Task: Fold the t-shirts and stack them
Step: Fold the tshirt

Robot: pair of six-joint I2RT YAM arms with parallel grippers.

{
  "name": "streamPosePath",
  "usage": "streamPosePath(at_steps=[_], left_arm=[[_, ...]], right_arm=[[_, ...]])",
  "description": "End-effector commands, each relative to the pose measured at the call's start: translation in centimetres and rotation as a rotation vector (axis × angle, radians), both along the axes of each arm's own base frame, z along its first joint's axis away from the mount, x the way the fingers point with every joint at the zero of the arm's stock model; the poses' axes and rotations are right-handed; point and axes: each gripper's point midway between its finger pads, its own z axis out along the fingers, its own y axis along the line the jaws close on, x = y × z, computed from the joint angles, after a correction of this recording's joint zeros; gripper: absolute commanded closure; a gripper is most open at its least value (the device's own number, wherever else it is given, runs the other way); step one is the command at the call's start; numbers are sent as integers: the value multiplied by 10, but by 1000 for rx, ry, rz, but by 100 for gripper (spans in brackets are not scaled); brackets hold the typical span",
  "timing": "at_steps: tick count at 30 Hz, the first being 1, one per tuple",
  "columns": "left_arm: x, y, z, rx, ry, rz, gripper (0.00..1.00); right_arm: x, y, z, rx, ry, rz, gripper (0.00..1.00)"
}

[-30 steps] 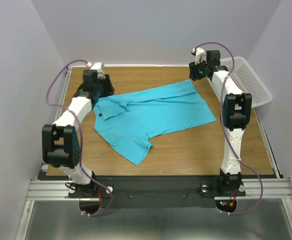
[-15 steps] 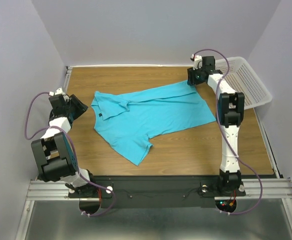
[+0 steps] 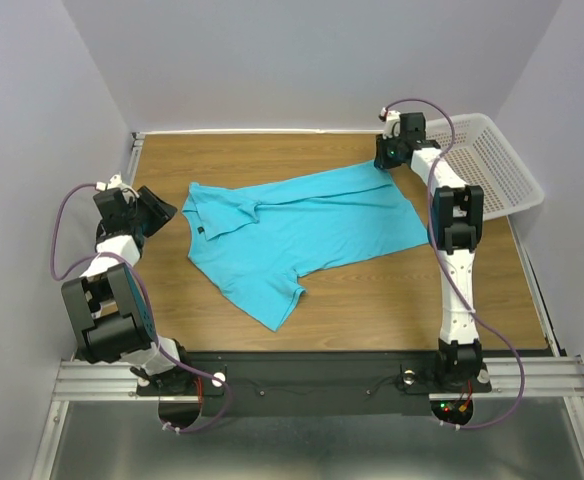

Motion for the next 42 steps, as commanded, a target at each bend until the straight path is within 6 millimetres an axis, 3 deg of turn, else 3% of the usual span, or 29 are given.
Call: streamPosePath(at_steps=[1, 3, 5, 13, 18, 24, 30, 32, 33, 38, 42], left_arm=[[10, 0, 11, -2, -51, -26, 42], [11, -1, 6, -12, -35, -33, 42], [13, -1, 3, -16, -26, -38, 42], [32, 9, -14, -11, 20, -39, 42], [51, 5, -19, -24, 27, -96, 42], [69, -6, -45, 8, 111, -132, 42], [100, -13, -55, 53, 160, -157, 42], [101, -15, -62, 78, 209, -158, 43], [108, -13, -57, 96, 206, -156, 44], [104, -3, -72, 203, 297, -119, 46], [99, 0, -71, 231, 305, -108, 48]], right_arm=[[6, 8, 10, 15, -24, 17, 79], [9, 10, 18, 23, -43, 25, 94], [12, 12, 25, 31, -59, 34, 99], [32, 14, 54, 53, -143, 21, 99], [33, 16, 52, 63, -147, 21, 99], [35, 14, 48, 59, -151, 10, 100], [36, 16, 44, 64, -150, 13, 99], [35, 16, 45, 69, -148, 13, 99], [35, 17, 44, 72, -146, 14, 99], [35, 18, 50, 81, -154, 18, 99], [36, 18, 49, 78, -156, 14, 99]])
